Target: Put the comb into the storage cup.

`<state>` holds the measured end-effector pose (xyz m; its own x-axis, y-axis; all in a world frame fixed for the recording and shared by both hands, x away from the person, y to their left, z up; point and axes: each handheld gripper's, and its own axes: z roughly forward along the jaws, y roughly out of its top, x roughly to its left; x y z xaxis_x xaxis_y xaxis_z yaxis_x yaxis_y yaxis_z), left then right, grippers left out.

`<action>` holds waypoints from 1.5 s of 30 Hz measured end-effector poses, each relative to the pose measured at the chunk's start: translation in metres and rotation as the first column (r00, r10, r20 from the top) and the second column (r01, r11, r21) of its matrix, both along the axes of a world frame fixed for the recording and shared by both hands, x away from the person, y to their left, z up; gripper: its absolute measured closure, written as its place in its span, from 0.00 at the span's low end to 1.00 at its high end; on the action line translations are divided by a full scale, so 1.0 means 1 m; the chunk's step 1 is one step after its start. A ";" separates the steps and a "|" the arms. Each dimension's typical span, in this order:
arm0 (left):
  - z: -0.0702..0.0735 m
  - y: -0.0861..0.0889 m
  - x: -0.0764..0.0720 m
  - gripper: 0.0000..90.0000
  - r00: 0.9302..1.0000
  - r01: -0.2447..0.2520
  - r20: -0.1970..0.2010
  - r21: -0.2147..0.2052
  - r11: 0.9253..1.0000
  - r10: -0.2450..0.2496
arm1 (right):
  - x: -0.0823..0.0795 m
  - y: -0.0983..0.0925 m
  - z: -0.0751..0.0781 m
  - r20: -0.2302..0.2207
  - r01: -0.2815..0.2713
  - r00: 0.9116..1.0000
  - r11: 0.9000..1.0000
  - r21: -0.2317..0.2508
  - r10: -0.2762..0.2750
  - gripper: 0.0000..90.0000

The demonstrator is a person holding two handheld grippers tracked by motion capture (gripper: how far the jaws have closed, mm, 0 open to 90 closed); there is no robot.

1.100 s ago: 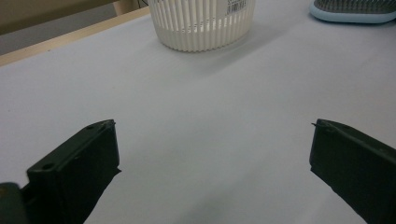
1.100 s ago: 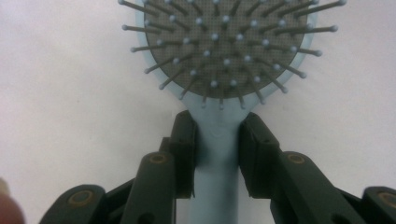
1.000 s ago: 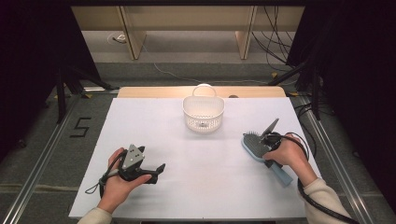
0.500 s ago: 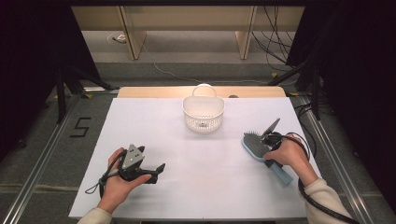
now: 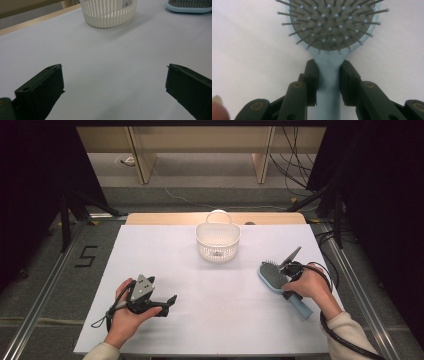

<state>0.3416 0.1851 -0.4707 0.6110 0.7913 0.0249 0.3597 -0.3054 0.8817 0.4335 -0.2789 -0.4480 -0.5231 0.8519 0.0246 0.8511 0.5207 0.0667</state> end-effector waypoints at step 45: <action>0.000 0.001 0.000 0.01 1.000 -0.007 0.000 -0.007 1.000 0.007 | -0.014 -0.025 0.031 0.362 -0.011 0.928 0.966 0.258 -0.086 0.79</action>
